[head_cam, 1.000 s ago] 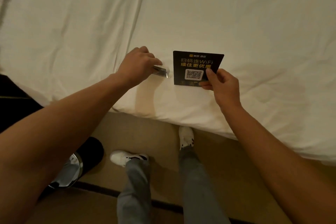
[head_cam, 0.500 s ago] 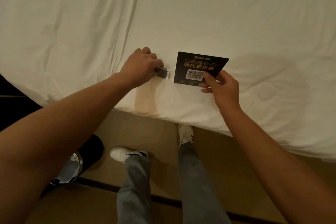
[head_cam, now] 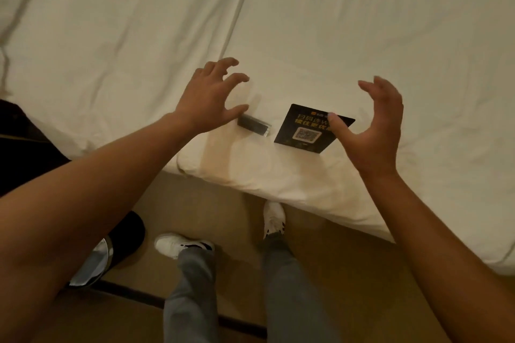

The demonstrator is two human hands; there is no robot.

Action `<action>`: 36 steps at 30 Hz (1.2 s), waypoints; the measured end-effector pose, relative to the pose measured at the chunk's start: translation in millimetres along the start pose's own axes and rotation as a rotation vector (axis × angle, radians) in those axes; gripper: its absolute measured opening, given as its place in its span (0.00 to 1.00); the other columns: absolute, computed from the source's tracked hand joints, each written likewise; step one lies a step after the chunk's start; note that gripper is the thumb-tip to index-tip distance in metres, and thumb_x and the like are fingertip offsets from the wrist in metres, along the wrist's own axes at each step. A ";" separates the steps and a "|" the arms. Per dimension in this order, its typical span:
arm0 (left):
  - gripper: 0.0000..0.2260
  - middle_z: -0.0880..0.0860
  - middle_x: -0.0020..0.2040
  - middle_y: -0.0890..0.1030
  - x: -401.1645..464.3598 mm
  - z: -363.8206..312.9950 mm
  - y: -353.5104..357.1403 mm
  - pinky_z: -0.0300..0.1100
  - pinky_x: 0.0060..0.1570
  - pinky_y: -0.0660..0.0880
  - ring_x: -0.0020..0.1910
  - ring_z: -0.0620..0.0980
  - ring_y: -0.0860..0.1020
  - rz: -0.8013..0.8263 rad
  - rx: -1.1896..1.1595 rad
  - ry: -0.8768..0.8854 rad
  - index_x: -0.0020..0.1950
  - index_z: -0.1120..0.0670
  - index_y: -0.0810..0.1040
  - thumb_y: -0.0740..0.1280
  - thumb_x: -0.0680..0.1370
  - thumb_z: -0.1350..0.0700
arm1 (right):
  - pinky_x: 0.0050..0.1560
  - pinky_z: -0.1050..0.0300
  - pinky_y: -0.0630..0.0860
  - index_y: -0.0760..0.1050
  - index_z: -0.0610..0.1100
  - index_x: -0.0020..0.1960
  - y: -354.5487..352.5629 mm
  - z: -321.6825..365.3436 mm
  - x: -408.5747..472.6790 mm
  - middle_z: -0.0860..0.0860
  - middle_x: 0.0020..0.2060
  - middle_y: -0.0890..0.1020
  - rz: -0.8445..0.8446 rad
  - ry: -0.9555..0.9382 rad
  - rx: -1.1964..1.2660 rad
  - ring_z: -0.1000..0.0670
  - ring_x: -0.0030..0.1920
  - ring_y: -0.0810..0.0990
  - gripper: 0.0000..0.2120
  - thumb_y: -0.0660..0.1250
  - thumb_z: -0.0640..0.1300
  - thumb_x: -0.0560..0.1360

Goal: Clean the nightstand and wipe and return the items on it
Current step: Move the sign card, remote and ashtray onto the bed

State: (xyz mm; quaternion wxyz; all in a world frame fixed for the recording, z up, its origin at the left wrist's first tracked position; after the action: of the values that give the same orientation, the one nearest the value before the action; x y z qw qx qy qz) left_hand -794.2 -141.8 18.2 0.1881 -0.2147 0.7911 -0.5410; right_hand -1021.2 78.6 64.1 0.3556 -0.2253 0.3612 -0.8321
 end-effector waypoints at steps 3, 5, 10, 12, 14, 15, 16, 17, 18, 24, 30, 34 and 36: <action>0.26 0.57 0.76 0.68 -21.4 30.5 -28.6 0.58 0.66 0.69 0.70 0.60 0.70 -0.140 -0.006 -0.075 0.71 0.49 0.74 0.67 0.77 0.36 | 0.75 0.57 0.65 0.73 0.49 0.72 16.6 55.9 18.2 0.48 0.75 0.69 0.027 -0.117 0.011 0.48 0.76 0.66 0.30 0.74 0.58 0.74; 0.28 0.57 0.78 0.65 -43.1 56.3 -46.0 0.60 0.70 0.67 0.74 0.61 0.67 -0.222 0.003 -0.113 0.74 0.47 0.72 0.65 0.78 0.34 | 0.76 0.46 0.66 0.75 0.48 0.72 38.7 99.0 24.9 0.47 0.76 0.69 0.053 -0.196 0.030 0.46 0.77 0.65 0.30 0.75 0.58 0.74; 0.40 0.55 0.84 0.49 -118.4 142.6 -87.7 0.67 0.76 0.53 0.82 0.62 0.50 -0.269 0.043 -0.319 0.82 0.40 0.50 0.58 0.75 0.25 | 0.80 0.41 0.59 0.73 0.54 0.74 111.1 210.2 21.9 0.48 0.80 0.64 0.179 -0.333 0.002 0.44 0.82 0.56 0.30 0.72 0.63 0.75; 0.41 0.55 0.84 0.47 -157.0 180.4 -107.5 0.68 0.76 0.52 0.82 0.62 0.50 -0.297 0.049 -0.411 0.82 0.39 0.48 0.56 0.74 0.24 | 0.80 0.42 0.58 0.72 0.56 0.75 138.8 254.6 14.6 0.50 0.81 0.62 0.205 -0.374 0.007 0.45 0.82 0.54 0.31 0.71 0.65 0.74; 0.41 0.56 0.84 0.47 -199.1 216.6 -127.9 0.69 0.75 0.55 0.82 0.62 0.51 -0.319 0.074 -0.487 0.82 0.39 0.48 0.56 0.75 0.24 | 0.80 0.42 0.58 0.71 0.56 0.75 166.5 298.5 3.7 0.50 0.81 0.62 0.224 -0.423 0.017 0.45 0.83 0.54 0.32 0.71 0.66 0.74; 0.41 0.56 0.84 0.47 -220.7 234.3 -137.4 0.69 0.74 0.56 0.81 0.63 0.51 -0.324 0.088 -0.523 0.82 0.39 0.49 0.55 0.75 0.24 | 0.80 0.41 0.58 0.71 0.56 0.76 180.5 320.3 -3.2 0.50 0.81 0.61 0.234 -0.448 0.022 0.45 0.83 0.54 0.33 0.72 0.66 0.74; 0.41 0.57 0.84 0.47 -242.6 251.3 -145.9 0.70 0.73 0.57 0.81 0.63 0.51 -0.329 0.099 -0.558 0.82 0.40 0.49 0.55 0.74 0.24 | 0.80 0.41 0.58 0.70 0.56 0.76 194.6 341.6 -10.8 0.50 0.81 0.61 0.245 -0.472 0.027 0.45 0.83 0.54 0.34 0.72 0.66 0.74; 0.40 0.57 0.84 0.47 -264.9 267.9 -153.8 0.72 0.73 0.56 0.81 0.63 0.51 -0.335 0.103 -0.593 0.82 0.40 0.50 0.54 0.74 0.24 | 0.80 0.42 0.58 0.69 0.56 0.77 209.0 362.5 -19.1 0.50 0.81 0.61 0.258 -0.492 0.033 0.45 0.83 0.54 0.34 0.72 0.66 0.74; 0.40 0.56 0.84 0.47 -288.9 284.2 -161.7 0.72 0.72 0.56 0.81 0.63 0.50 -0.342 0.105 -0.633 0.82 0.39 0.50 0.54 0.74 0.23 | 0.80 0.42 0.58 0.69 0.56 0.77 224.0 383.7 -28.7 0.49 0.82 0.61 0.277 -0.510 0.038 0.45 0.83 0.53 0.35 0.72 0.66 0.74; 0.37 0.57 0.83 0.50 -431.0 364.8 -208.4 0.72 0.69 0.62 0.79 0.65 0.55 -0.371 0.168 -0.878 0.80 0.39 0.54 0.52 0.75 0.24 | 0.81 0.39 0.55 0.64 0.59 0.79 305.1 500.9 -80.0 0.50 0.83 0.56 0.396 -0.617 0.058 0.45 0.84 0.48 0.36 0.68 0.69 0.75; 0.34 0.58 0.82 0.52 -535.5 428.2 -237.3 0.73 0.70 0.60 0.79 0.64 0.55 -0.419 0.200 -1.105 0.80 0.40 0.57 0.54 0.77 0.27 | 0.80 0.41 0.56 0.64 0.60 0.79 384.0 586.7 -115.5 0.48 0.83 0.58 0.473 -0.765 0.076 0.44 0.83 0.51 0.36 0.67 0.71 0.75; 0.33 0.57 0.83 0.50 -584.5 460.3 -238.9 0.72 0.71 0.59 0.80 0.64 0.52 -0.419 0.186 -1.255 0.80 0.39 0.55 0.55 0.78 0.28 | 0.79 0.44 0.58 0.65 0.57 0.79 443.1 628.2 -130.0 0.46 0.82 0.60 0.509 -0.885 0.076 0.42 0.82 0.55 0.38 0.66 0.73 0.74; 0.33 0.56 0.83 0.50 -601.4 473.2 -238.2 0.72 0.71 0.59 0.80 0.63 0.52 -0.407 0.178 -1.293 0.79 0.38 0.55 0.56 0.78 0.29 | 0.79 0.44 0.58 0.64 0.58 0.79 472.8 649.0 -133.5 0.45 0.82 0.61 0.543 -0.924 0.075 0.41 0.82 0.56 0.39 0.65 0.73 0.74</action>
State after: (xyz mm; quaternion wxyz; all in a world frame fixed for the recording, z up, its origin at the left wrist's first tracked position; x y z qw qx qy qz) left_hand -7.6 -258.8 117.8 0.5341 -0.6229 0.4162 -0.3918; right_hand -322.2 -336.7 102.2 0.6878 -0.4537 0.1821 -0.5366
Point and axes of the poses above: each hand's wrist, its own x-axis towards the middle knuckle, its own y-axis out of the palm, z = x × y, the point moved 4 cm from there along x, towards the middle knuckle
